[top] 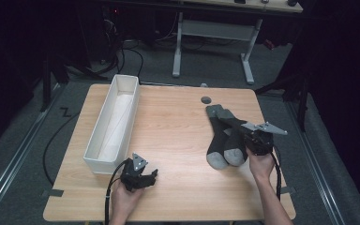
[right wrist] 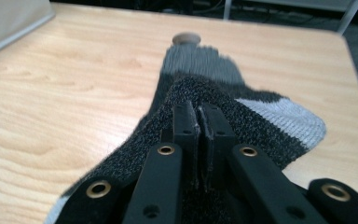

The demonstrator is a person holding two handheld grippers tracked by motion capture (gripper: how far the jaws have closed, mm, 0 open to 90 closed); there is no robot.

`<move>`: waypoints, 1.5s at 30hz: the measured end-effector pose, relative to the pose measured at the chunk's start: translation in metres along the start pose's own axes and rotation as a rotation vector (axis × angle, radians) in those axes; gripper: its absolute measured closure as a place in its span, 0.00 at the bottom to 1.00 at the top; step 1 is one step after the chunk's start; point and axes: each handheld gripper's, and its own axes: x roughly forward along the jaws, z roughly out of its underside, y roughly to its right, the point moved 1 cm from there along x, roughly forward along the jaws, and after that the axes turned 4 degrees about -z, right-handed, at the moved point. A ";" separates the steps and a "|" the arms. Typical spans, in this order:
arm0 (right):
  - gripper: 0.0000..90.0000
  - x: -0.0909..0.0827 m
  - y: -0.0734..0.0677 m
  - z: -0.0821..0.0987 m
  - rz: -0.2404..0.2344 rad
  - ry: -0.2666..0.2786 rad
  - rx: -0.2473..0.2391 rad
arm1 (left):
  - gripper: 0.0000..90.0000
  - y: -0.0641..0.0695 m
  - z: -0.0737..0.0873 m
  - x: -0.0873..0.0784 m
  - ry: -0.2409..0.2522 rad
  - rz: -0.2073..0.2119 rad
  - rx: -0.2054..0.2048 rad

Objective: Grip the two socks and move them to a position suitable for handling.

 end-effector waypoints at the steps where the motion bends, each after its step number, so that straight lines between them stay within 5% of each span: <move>1: 0.96 -0.002 -0.001 -0.003 0.002 0.009 -0.004 | 0.32 0.000 0.000 0.000 0.000 0.000 0.000; 15: 0.96 -0.024 -0.041 -0.051 -0.019 0.066 -0.103 | 0.32 0.000 0.000 0.000 0.000 0.000 0.001; 29: 0.96 0.006 -0.098 -0.080 -0.082 0.056 -0.171 | 0.32 0.000 0.000 0.000 -0.001 0.003 0.001; 37: 0.96 0.028 -0.124 -0.076 -0.116 0.023 -0.194 | 0.32 0.000 0.000 0.000 -0.001 0.004 0.001; 45: 0.95 0.031 -0.147 -0.049 -0.164 -0.037 -0.223 | 0.32 0.000 0.000 0.000 -0.001 0.003 0.001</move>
